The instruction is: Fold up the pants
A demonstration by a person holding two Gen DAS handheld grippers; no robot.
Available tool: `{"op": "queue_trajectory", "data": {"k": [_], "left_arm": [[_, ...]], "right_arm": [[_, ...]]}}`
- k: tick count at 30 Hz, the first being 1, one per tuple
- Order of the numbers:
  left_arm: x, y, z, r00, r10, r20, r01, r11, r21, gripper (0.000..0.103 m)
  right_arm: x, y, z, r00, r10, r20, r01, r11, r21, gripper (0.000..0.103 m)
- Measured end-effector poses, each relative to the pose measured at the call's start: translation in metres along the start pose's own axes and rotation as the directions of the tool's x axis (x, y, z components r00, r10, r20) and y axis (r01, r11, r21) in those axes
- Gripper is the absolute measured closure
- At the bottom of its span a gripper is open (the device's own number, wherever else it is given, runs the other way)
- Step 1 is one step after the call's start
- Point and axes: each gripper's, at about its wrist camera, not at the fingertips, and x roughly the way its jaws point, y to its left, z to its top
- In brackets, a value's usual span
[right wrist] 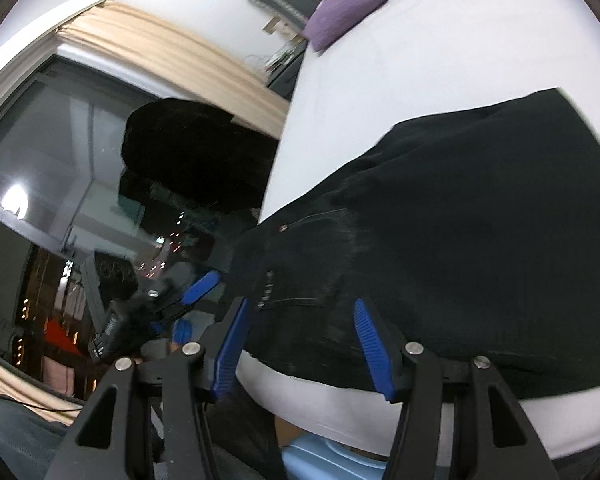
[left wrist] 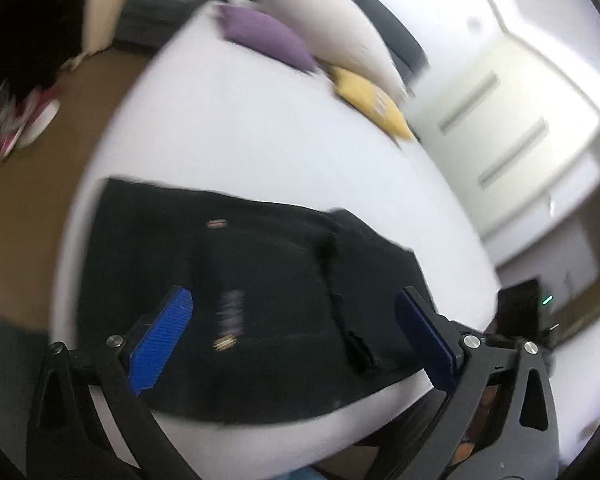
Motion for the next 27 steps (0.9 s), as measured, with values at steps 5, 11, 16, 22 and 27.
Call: {"op": "queue_trajectory", "data": {"k": [5,11,16,22,27], "left_arm": [[-0.047,0.074,-0.019,0.993,-0.04,0.111,0.069,0.959,-0.276,0.002],[-0.043,0.111,-0.041,0.989,-0.089,0.115,0.13,0.895,-0.427,0.017],[-0.027,0.116,-0.052,0.994,-0.079,0.079,0.106,0.884,-0.455,0.027],[-0.016,0.13,-0.071,0.998,-0.018,0.061,0.05,0.821,-0.569,0.027],[-0.006,0.136,-0.072,0.997,-0.021,0.071,0.058,0.821,-0.568,0.027]], "right_arm": [[0.025,0.01,0.003,0.998,0.061,-0.028,-0.061,0.998,0.001,0.045],[0.034,0.021,0.005,0.995,0.093,-0.036,-0.094,0.996,-0.013,0.045],[0.029,0.02,0.003,0.995,0.099,-0.022,-0.099,0.995,-0.005,0.045],[0.026,0.017,0.003,0.996,0.085,-0.014,-0.085,0.996,0.005,0.045],[0.028,0.016,0.003,0.996,0.088,-0.017,-0.088,0.996,0.005,0.045]]}}
